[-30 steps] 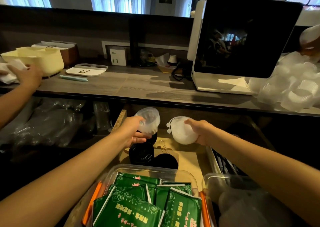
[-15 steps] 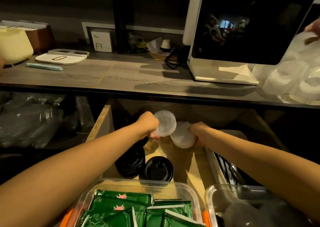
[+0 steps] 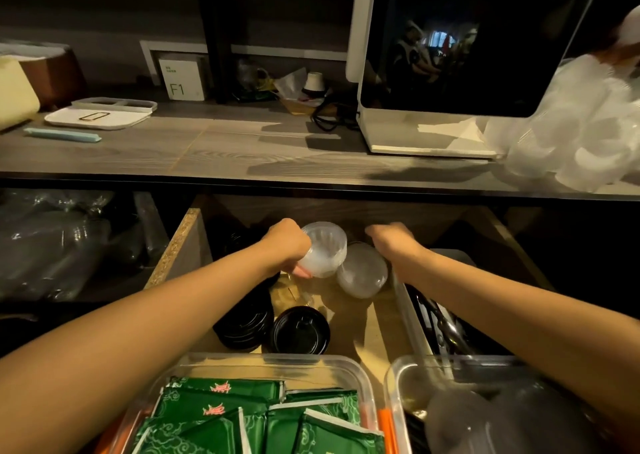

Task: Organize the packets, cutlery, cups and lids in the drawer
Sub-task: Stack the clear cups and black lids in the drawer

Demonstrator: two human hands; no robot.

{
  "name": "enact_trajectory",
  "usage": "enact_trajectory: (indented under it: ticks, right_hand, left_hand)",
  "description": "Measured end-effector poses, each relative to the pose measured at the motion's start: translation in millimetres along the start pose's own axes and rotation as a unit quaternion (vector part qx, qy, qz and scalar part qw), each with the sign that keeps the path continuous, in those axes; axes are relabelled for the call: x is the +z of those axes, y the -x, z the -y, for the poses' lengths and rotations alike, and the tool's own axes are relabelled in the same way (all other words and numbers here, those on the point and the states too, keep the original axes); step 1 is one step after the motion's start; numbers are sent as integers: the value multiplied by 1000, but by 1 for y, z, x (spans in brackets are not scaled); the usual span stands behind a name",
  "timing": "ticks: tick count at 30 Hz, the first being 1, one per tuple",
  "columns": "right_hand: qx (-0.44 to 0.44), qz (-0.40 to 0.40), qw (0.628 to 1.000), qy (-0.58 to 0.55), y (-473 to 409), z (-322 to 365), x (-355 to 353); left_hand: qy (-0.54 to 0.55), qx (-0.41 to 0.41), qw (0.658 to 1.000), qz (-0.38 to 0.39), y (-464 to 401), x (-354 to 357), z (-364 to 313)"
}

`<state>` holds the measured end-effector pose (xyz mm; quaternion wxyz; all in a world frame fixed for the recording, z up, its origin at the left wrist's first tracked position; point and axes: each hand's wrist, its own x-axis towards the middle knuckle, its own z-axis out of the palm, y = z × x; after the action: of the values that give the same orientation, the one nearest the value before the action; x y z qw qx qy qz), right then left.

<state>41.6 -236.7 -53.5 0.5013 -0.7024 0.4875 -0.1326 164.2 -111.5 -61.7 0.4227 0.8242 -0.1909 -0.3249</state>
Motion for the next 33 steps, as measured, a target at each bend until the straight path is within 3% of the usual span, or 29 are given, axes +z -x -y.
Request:
enact_trajectory:
  ticks: [2,6,9,13,16,18,24,27,30,33]
  right_hand:
    - [-18,19,998,-51,9,1,-7]
    - [-46,146,984,-93,32,-4,-24]
    - [-72,138,987,-45,41,-12,-37]
    - [-90,111,984,107,37,-29,-45]
    - [-154,92,937,301,31,-43,-45]
    - [-182,89,914,352,27,-49,-43]
    - [-197,105,922,318,19,-62,-38]
    - [-220,97,924,298,21,-57,-37]
    - [-233,88,948,199,29,-43,-33]
    - [-215,130,965,79,44,-22,-27]
  left_hand:
    - [11,0,1000,-3,8,0,-3]
    - [1,42,999,24,33,10,-12]
    - [18,51,997,60,50,20,-15]
    - [45,4,992,116,58,37,-8]
    - [10,6,990,144,55,50,7]
    - [-22,13,990,141,52,55,15]
    - [-58,-42,988,136,45,61,17]
    - [-62,-31,990,120,48,56,14]
    - [-22,2,997,72,54,40,6]
    - [53,46,997,38,61,11,0]
